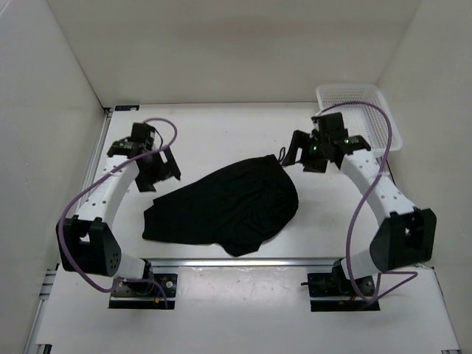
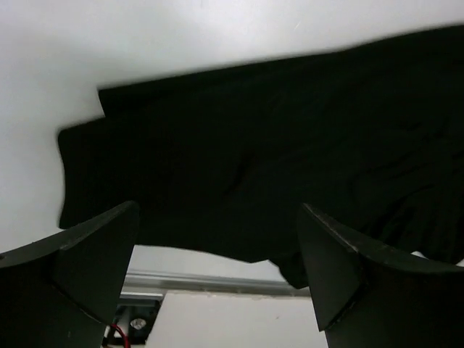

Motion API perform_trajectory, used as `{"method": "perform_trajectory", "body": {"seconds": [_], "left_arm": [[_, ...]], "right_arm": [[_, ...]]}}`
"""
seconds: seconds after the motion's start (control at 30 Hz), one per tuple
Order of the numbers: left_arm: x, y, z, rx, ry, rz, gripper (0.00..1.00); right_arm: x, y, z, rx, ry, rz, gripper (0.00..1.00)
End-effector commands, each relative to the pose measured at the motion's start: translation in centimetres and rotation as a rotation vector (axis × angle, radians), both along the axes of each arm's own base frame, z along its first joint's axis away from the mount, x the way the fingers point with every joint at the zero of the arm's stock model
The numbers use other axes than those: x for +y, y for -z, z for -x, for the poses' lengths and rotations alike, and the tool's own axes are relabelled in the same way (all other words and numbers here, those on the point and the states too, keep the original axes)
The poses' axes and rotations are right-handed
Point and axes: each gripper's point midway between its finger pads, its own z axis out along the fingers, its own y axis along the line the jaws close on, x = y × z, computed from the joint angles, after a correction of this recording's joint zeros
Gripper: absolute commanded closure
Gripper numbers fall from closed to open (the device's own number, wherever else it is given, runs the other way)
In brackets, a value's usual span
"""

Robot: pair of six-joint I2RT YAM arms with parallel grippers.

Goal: Fold and stack the shorts
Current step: Flatten the shorts out

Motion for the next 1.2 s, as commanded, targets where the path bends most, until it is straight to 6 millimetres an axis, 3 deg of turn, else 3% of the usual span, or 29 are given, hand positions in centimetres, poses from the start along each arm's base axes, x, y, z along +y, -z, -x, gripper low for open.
{"method": "perform_trajectory", "body": {"seconds": [0.0, 0.07, 0.1, 0.17, 0.23, 0.37, 0.47, 0.53, 0.6, 0.63, 0.67, 0.73, 0.77, 0.8, 0.83, 0.87, 0.97, 1.0, 1.03, 1.07, 1.1, 1.13, 1.17], "left_arm": [[-2.2, 3.1, 2.7, 0.063, -0.001, 0.098, 0.01], [-3.5, 6.0, 4.9, 0.14, 0.008, 0.108, 0.01], [-4.0, 6.7, 5.3, 0.158, -0.009, 0.119, 0.01], [-4.7, 8.7, 6.2, 0.22, -0.018, 0.101, 0.01], [-3.7, 10.6, 7.0, 0.275, -0.129, 0.06, 0.01], [-4.1, 12.1, 6.4, 0.27, -0.197, 0.087, 0.01], [-4.4, 13.4, 5.9, 0.31, -0.207, 0.087, 0.01], [-4.8, 14.5, 5.5, 0.344, -0.201, 0.073, 0.05], [-5.0, 15.2, 5.6, 0.371, -0.194, 0.062, 0.17], [-5.0, 15.6, 5.4, 0.383, -0.186, 0.054, 0.37], [-5.4, 15.6, 5.1, 0.381, -0.176, 0.053, 0.55], [-5.3, 15.6, 4.9, 0.377, -0.169, 0.042, 0.85], [-5.3, 15.4, 4.6, 0.368, -0.158, 0.043, 0.9], [-5.3, 15.4, 4.6, 0.368, -0.158, 0.043, 0.9], [-5.0, 14.8, 4.7, 0.356, -0.163, 0.03, 0.9], [-5.0, 13.0, 3.8, 0.299, -0.163, 0.038, 0.9], [-3.5, 8.1, 3.5, 0.193, -0.192, 0.005, 0.9], [-3.3, 5.2, 2.3, 0.118, -0.177, 0.001, 0.9], [-2.7, 3.2, 2.0, 0.068, -0.18, -0.022, 0.9], [-2.2, 0.3, 2.5, 0.016, -0.177, -0.011, 0.9], [-1.8, -3.4, 1.4, -0.081, -0.155, 0.002, 0.9], [-2.0, -5.8, 1.3, -0.128, -0.133, 0.047, 0.9], [-1.7, -8.1, 1.1, -0.185, -0.133, 0.065, 0.9]], "right_arm": [[1.6, -1.1, 4.2, -0.069, -0.06, 0.02, 0.14], [2.8, 0.5, 6.8, -0.014, -0.081, 0.007, 0.11], [2.6, 3.2, 8.6, 0.059, -0.078, 0.02, 0.1], [3.0, 5.2, 10.6, 0.137, -0.057, 0.011, 0.08], [2.7, 7.3, 12.4, 0.2, -0.039, 0.028, 0.07], [2.8, 8.1, 13.2, 0.184, -0.035, 0.078, 0.05], [3.1, 9.3, 12.5, 0.197, -0.035, 0.086, 0.05], [3.6, 10.8, 11.9, 0.213, -0.047, 0.091, 0.06], [4.4, 11.4, 11.5, 0.219, -0.063, 0.087, 0.1], [4.6, 11.9, 11.2, 0.224, -0.063, 0.09, 0.16], [5.2, 11.8, 10.4, 0.213, -0.069, 0.094, 0.36], [5.7, 11.5, 9.6, 0.205, -0.069, 0.09, 0.65], [6.5, 10.3, 9.1, 0.183, -0.081, 0.079, 0.89], [6.5, 9.7, 8.7, 0.169, -0.088, 0.089, 0.97], [6.8, 8.7, 8.7, 0.146, -0.103, 0.093, 1.0], [6.6, 8.0, 9.2, 0.142, -0.124, 0.118, 1.0], [6.5, 3.2, 8.8, 0.017, -0.142, 0.125, 1.0], [6.0, 2.1, 9.4, 0.012, -0.15, 0.128, 1.0], [5.9, -0.8, 9.6, -0.058, -0.153, 0.094, 1.0], [5.5, -2.2, 9.9, -0.095, -0.167, 0.089, 1.0], [5.1, -3.4, 10.5, -0.117, -0.175, 0.086, 1.0], [4.6, -6.0, 11.2, -0.19, -0.177, 0.065, 1.0], [4.0, -7.0, 11.5, -0.217, -0.174, 0.072, 1.0]]}}
